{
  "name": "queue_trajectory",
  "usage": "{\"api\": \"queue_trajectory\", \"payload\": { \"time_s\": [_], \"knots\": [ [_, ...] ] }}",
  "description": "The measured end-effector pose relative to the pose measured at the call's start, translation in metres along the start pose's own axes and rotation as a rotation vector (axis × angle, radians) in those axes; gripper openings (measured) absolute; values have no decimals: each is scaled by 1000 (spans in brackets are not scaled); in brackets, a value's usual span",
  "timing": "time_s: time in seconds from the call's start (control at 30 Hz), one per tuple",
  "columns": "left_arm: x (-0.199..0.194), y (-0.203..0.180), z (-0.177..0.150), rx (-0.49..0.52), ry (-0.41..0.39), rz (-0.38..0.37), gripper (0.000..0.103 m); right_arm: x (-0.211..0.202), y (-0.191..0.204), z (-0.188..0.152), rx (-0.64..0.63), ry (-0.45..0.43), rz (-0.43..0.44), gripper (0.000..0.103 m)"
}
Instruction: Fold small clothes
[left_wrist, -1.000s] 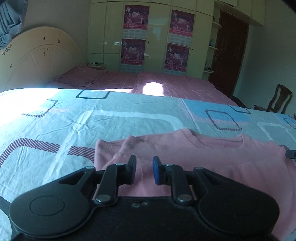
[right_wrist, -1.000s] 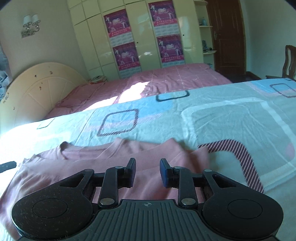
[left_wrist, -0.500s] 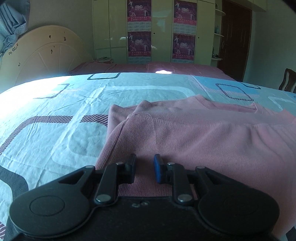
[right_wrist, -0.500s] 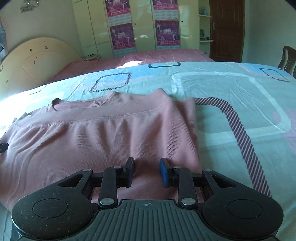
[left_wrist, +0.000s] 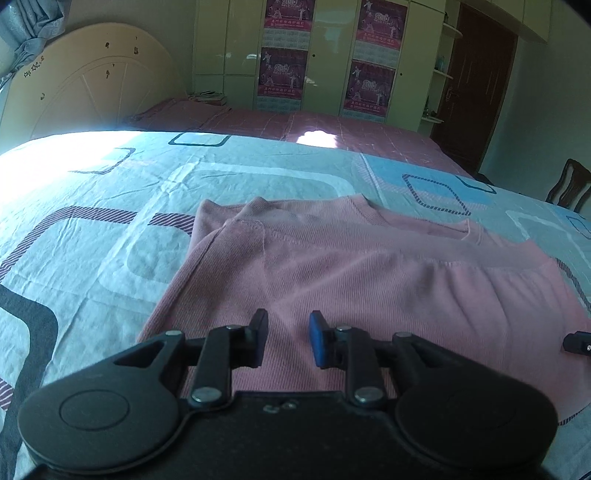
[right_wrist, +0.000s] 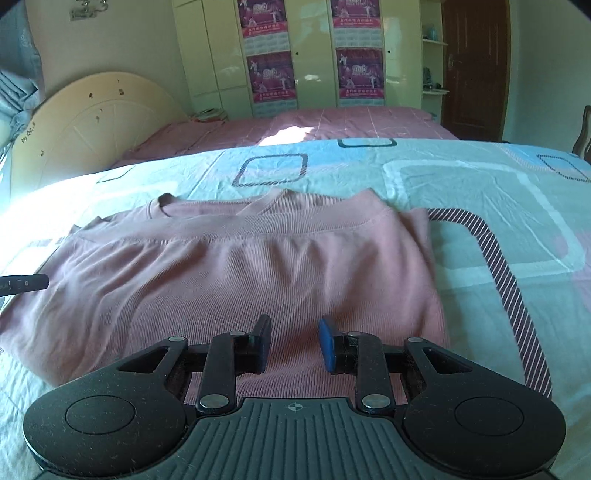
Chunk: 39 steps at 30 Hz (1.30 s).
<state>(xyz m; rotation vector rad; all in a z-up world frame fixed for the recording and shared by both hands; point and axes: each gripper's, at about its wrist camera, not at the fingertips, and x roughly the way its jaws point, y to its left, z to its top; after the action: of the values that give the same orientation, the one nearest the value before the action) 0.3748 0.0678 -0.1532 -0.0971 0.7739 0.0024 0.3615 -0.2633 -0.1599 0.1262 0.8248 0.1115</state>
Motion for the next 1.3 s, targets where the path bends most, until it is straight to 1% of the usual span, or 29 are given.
{"api": "queue_trajectory", "payload": {
  "time_s": [0.1,0.17,0.3,0.37,0.43,0.47,0.57,0.7,0.77,0.83,0.87,0.9,0.93,1.0,1.03,1.07,1.13,1.23,1.3],
  "knots": [
    [12,3,-10,-10,58,28,26,3,-9,-11,1,35,-35,28],
    [11,7,-17,-8,49,32,28,-1,-18,-16,1,36,-46,28],
    [9,10,-17,-2,53,32,28,-10,-25,-21,-17,36,-56,28],
    [7,12,-18,-4,53,28,28,-16,-24,-23,-13,27,-85,28],
    [5,15,-20,-3,50,25,28,-18,-26,-32,8,33,-103,49],
    [4,16,-21,4,48,24,28,-16,-26,-37,1,49,-105,49],
    [2,20,-22,13,47,14,28,-19,-22,-35,-13,46,-124,49],
    [-2,30,-24,14,41,3,28,-18,-26,-38,24,57,-140,49],
    [-5,38,-26,0,41,-4,28,-24,-34,-40,86,50,-154,48],
    [-8,42,-28,3,43,-9,28,-27,-36,-42,101,52,-170,41],
    [-10,43,-29,9,45,-11,28,-27,-35,-42,88,55,-184,39],
    [-11,44,-30,16,47,-13,28,-27,-35,-43,78,59,-196,36],
    [-12,45,-31,23,49,-15,28,-28,-35,-42,89,62,-203,35],
    [-15,49,-32,6,62,-20,28,-34,-33,-40,118,65,-214,35],
    [-17,51,-32,-9,70,-27,26,-37,-29,-38,111,58,-223,35],
    [-19,53,-31,-21,73,-32,28,-42,-25,-37,99,45,-227,35],
    [-24,53,-30,-38,80,-37,30,-49,-18,-33,92,20,-212,35],
    [-34,51,-27,-51,70,-49,37,-56,-4,-21,111,-10,-140,35],
    [-37,45,-26,-41,55,-63,42,-54,15,-14,80,-17,-96,36]
  ]
}}
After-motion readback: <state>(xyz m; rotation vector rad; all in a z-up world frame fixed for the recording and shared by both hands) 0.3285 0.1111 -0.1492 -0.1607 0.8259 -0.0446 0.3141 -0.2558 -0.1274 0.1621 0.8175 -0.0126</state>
